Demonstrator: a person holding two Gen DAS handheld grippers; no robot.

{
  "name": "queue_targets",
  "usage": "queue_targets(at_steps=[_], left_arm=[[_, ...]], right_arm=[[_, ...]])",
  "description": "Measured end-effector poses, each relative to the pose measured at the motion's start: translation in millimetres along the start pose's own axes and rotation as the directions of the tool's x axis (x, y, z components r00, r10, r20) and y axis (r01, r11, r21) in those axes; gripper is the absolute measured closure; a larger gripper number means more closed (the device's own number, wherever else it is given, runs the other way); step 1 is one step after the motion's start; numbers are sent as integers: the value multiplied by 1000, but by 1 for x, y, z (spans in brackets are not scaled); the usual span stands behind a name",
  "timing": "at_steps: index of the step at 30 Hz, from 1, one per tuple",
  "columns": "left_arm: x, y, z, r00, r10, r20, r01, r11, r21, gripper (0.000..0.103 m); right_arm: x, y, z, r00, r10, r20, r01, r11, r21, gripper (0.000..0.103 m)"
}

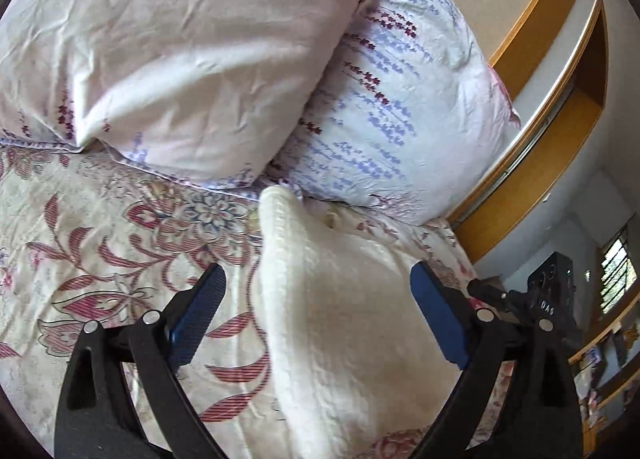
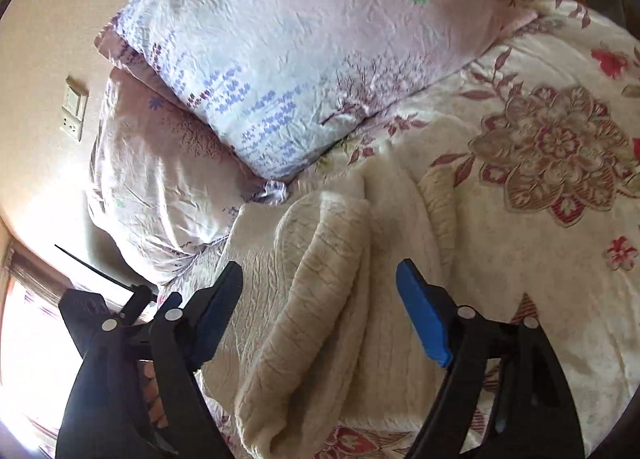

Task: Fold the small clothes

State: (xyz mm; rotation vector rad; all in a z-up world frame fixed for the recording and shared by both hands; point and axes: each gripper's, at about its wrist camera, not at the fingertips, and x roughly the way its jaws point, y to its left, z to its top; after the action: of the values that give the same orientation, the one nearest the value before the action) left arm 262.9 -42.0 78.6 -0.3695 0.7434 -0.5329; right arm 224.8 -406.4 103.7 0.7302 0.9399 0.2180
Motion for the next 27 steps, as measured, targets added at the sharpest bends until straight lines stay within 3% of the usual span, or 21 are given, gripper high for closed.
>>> queue_targets(at_steps=[6, 8, 10, 11, 14, 20, 24, 27], left_arm=[[4, 20, -16, 1000, 20, 8, -20, 1000, 17, 4], [6, 20, -17, 999, 41, 11, -41, 999, 29, 2], [7, 22, -16, 999, 34, 8, -34, 999, 26, 2], [7, 23, -16, 999, 31, 7, -31, 999, 19, 2], [7, 27, -17, 1000, 26, 0, -26, 1000, 2, 2], [7, 22, -19, 999, 51, 9, -51, 998, 36, 2], [9, 7, -23, 988, 148, 38, -152, 980, 132, 2], [13, -4, -27, 965, 259, 53, -264, 943, 203, 2]], right_arm=[[28, -3, -6, 996, -30, -86, 33, 999, 27, 42], [34, -1, -7, 995, -27, -98, 30, 999, 20, 54], [40, 2, -7, 994, -24, -109, 25, 1000, 3, 78], [43, 4, -8, 993, -26, -114, 25, 1000, -12, 84], [45, 15, -8, 995, -62, -80, 54, 994, -93, 88], [13, 64, 2, 986, -112, 124, 146, 941, -306, 89], [3, 72, 7, 971, -147, 186, 207, 910, -359, 89], [7, 59, 9, 968, -175, 177, 227, 915, -334, 89]])
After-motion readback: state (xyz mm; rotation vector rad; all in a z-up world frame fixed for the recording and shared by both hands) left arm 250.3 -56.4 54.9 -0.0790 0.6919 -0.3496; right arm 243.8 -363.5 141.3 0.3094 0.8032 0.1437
